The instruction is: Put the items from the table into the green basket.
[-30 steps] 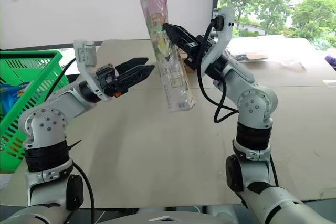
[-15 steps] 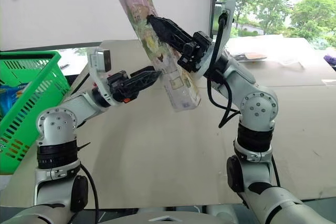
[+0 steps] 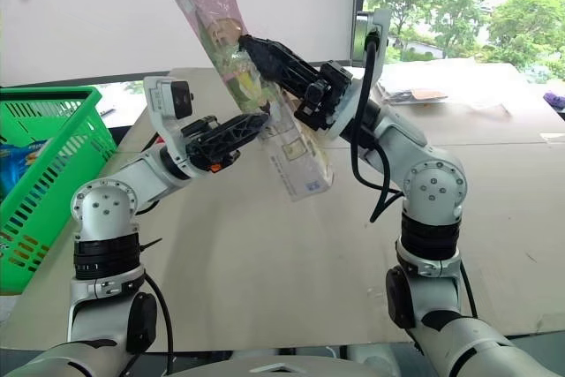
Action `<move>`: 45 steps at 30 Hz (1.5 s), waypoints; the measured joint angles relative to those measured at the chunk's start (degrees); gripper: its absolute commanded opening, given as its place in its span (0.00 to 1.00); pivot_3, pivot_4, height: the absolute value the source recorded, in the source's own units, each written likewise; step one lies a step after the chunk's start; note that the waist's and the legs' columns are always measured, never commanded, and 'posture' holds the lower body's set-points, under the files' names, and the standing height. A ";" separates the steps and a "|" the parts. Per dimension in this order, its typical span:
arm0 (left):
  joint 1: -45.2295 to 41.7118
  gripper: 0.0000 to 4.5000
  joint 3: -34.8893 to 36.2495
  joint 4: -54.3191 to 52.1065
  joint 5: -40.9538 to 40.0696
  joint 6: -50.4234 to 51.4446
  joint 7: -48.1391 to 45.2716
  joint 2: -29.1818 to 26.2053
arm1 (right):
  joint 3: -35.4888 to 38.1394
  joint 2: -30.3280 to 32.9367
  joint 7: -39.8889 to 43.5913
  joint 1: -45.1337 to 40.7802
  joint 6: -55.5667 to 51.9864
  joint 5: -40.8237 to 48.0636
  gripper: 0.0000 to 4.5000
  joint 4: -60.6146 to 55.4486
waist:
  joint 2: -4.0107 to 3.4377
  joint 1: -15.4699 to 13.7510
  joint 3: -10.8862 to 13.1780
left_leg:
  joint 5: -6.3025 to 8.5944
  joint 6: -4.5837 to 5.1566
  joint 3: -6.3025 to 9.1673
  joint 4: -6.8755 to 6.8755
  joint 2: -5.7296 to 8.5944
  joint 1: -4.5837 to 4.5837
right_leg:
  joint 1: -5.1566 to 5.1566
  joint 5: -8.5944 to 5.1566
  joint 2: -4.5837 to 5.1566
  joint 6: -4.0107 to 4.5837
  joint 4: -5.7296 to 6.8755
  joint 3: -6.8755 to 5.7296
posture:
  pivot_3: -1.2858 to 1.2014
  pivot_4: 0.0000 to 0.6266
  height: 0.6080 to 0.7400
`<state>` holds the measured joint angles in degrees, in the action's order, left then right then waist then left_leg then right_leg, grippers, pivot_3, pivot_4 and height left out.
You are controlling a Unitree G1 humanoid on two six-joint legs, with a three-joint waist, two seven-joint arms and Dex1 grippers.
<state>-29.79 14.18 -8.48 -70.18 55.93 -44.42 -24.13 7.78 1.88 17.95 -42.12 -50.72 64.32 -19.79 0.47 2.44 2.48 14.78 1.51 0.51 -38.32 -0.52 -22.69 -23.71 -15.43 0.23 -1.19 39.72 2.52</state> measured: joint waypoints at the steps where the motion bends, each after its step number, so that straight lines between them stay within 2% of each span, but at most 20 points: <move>1: 0.00 0.88 -0.01 -0.01 -0.14 0.00 0.06 0.00 | -0.03 0.00 -0.04 0.00 0.11 0.10 0.00 0.01 | 0.00 0.00 0.00 | 0.00 0.00 0.00 0.00 0.00 0.00 | 0.00 0.00 0.00 0.00 0.00 0.00 | 0.52 0.00 0.88; 3: 0.00 0.73 -0.02 -0.03 -0.80 0.00 0.22 0.05 | -0.08 -0.01 -0.27 0.00 0.47 0.16 0.00 0.07 | 0.00 0.00 0.00 | 0.00 0.00 0.00 0.00 0.00 0.00 | 0.00 0.00 0.00 0.00 0.00 0.00 | 0.52 0.00 0.88; 4: 0.00 0.60 -0.03 -0.06 -0.95 -0.07 0.22 0.06 | -0.16 0.02 -0.47 0.00 0.84 0.15 0.00 0.14 | 0.00 0.01 0.00 | 0.00 0.00 -0.01 0.00 0.00 0.00 | 0.00 0.00 0.00 0.00 0.00 0.00 | 0.52 0.00 0.88; 6: 0.00 0.46 -0.04 -0.24 -0.96 -0.13 0.25 0.06 | -0.28 0.04 -0.73 0.01 1.01 0.15 0.00 0.29 | 0.00 0.01 0.00 | 0.00 0.00 0.00 0.00 0.00 0.00 | 0.00 0.00 -0.01 0.00 0.00 0.00 | 0.52 0.00 0.88; 7: 0.00 0.34 -0.04 -0.36 -0.96 -0.14 0.34 0.04 | -0.33 0.07 -0.86 0.01 1.10 0.15 0.00 0.41 | 0.00 0.00 0.00 | 0.00 0.00 0.00 0.00 0.00 0.00 | 0.00 0.00 -0.01 0.00 0.00 0.00 | 0.52 0.00 0.88; 10: 0.00 0.08 -0.04 -0.38 -1.15 -0.16 0.48 0.01 | -0.60 0.16 -1.03 0.09 1.17 0.15 0.00 0.53 | 0.00 0.00 0.00 | 0.00 0.00 0.00 0.00 0.00 0.00 | 0.00 0.00 -0.02 0.00 -0.01 0.00 | 0.52 0.00 0.88; 11: 0.00 0.04 -0.03 -0.39 -1.20 -0.19 0.64 -0.06 | -0.60 0.22 -1.04 0.14 1.19 0.16 0.00 0.54 | 0.00 -0.01 0.00 | 0.00 0.00 0.00 0.00 0.00 0.00 | 0.00 0.00 -0.01 0.00 -0.01 0.00 | 0.52 0.00 0.88; 13: 0.01 0.04 -0.03 -0.42 -1.20 -0.21 1.02 -0.14 | -0.60 0.48 -1.03 0.22 1.20 0.30 0.00 0.60 | 0.00 -0.02 0.00 | 0.00 0.00 0.00 0.00 0.00 0.00 | 0.00 0.00 -0.01 0.00 -0.01 0.01 | 0.52 0.00 0.88; 16: 0.01 0.04 0.03 -0.50 -0.88 -0.55 2.17 -0.45 | -0.37 0.82 -0.87 0.22 1.24 1.55 0.21 1.96 | 0.00 -0.02 0.00 | 0.00 0.00 -0.01 0.00 0.00 0.00 | 0.00 0.00 -0.01 0.00 -0.01 0.01 | 0.52 0.00 0.88; 21: 0.00 0.04 1.57 0.47 3.09 -3.80 4.67 -3.00 | -0.38 3.74 -2.13 0.00 4.97 -5.22 0.74 7.00 | 0.00 -0.03 0.00 | 0.00 0.00 -0.04 0.00 0.00 0.02 | 0.00 0.00 -0.05 0.00 -0.01 0.03 | 0.52 0.00 0.88; 22: -0.04 0.04 2.11 0.98 4.16 -4.46 5.02 -3.84 | -0.37 4.71 -1.72 0.00 5.51 -6.40 0.89 8.26 | 0.01 -0.05 0.01 | 0.00 0.00 -0.04 0.01 0.00 0.01 | -0.01 0.00 -0.05 0.00 -0.01 0.03 | 0.52 0.00 0.88; 23: -0.14 0.04 2.64 1.24 4.77 -4.86 5.27 -4.25 | -0.28 5.30 -1.05 0.00 5.88 -6.88 0.96 8.80 | 0.01 -0.07 0.01 | 0.00 0.00 -0.03 0.01 -0.01 -0.01 | -0.01 0.00 -0.04 0.00 -0.03 0.03 | 0.52 0.00 0.88; 26: -2.37 0.04 3.27 1.89 7.35 -6.07 6.98 -6.91 | -1.68 9.95 4.20 0.05 6.27 -8.77 0.96 8.87 | 0.10 -0.12 0.09 | 0.00 0.00 0.00 0.01 0.00 -0.08 | -0.01 0.00 -0.04 0.00 -0.13 -0.01 | 0.53 0.00 0.88; 29: -6.47 0.04 4.23 4.13 14.49 -9.25 10.33 -13.78 | -4.70 17.21 12.94 2.35 5.98 -10.29 0.96 5.75 | 0.19 -0.20 0.16 | 0.01 0.01 0.04 0.06 -0.01 -0.09 | 0.00 0.00 -0.05 0.00 -0.26 -0.04 | 0.53 0.00 0.88; 30: -8.69 0.04 4.65 6.36 17.94 -10.39 11.78 -17.96 | -5.78 19.31 16.96 3.98 5.90 -10.24 0.96 4.24 | 0.25 -0.06 0.20 | 0.01 0.01 0.01 0.09 -0.01 -0.09 | -0.01 0.00 -0.11 0.00 -0.30 -0.06 | 0.54 0.00 0.88; 32: -10.47 0.04 5.63 9.09 23.17 -12.43 12.36 -24.25 | -6.89 20.75 21.82 5.36 6.15 -10.34 0.96 3.17 | 0.24 0.28 0.22 | 0.01 0.01 -0.11 0.19 -0.03 0.00 | -0.02 0.00 -0.15 0.00 -0.33 -0.05 | 0.54 0.00 0.88; 36: -10.26 0.04 2.99 15.00 35.58 -15.36 10.49 -38.11 | -9.22 23.34 28.73 5.76 8.01 -12.65 0.96 2.16 | 0.23 -0.41 0.29 | 0.01 0.01 -0.04 0.29 -0.08 0.01 | -0.02 -0.01 -0.09 0.00 -0.43 -0.19 | 0.55 0.00 0.88; 39: -5.56 0.04 -1.90 19.93 45.95 -19.65 8.32 -48.29 | -10.18 23.66 31.14 6.01 9.99 -14.82 0.96 2.20 | 0.26 -0.70 0.35 | 0.01 0.01 -0.08 0.30 -0.07 -0.04 | -0.01 0.00 -0.02 -0.01 -0.53 -0.20 | 0.55 0.00 0.88; 42: -2.44 0.04 -3.74 28.70 54.15 -24.30 8.03 -53.60 | -10.26 24.50 32.32 6.08 11.20 -16.91 0.96 2.30 | 0.42 -1.21 0.42 | 0.01 0.01 -0.07 0.30 -0.09 -0.05 | -0.02 0.00 0.10 -0.01 -0.54 -0.26 | 0.56 0.00 0.88; 45: -2.03 0.04 -3.23 36.34 57.88 -27.63 8.25 -55.34 | -10.30 24.46 32.91 6.08 11.76 -17.94 0.96 2.33 | 0.71 -2.16 0.52 | 0.02 0.01 0.03 0.30 -0.10 -0.09 | -0.01 0.00 0.43 -0.01 -0.57 -0.44 | 0.56 0.00 0.88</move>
<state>-31.81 10.96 27.86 -12.30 28.31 -36.17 -79.47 -2.52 26.34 50.86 -36.05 -38.96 46.38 -17.46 1.18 0.28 2.99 14.80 1.52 0.55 -38.02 -0.62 -22.77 -23.72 -15.44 0.66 -1.20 39.15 2.09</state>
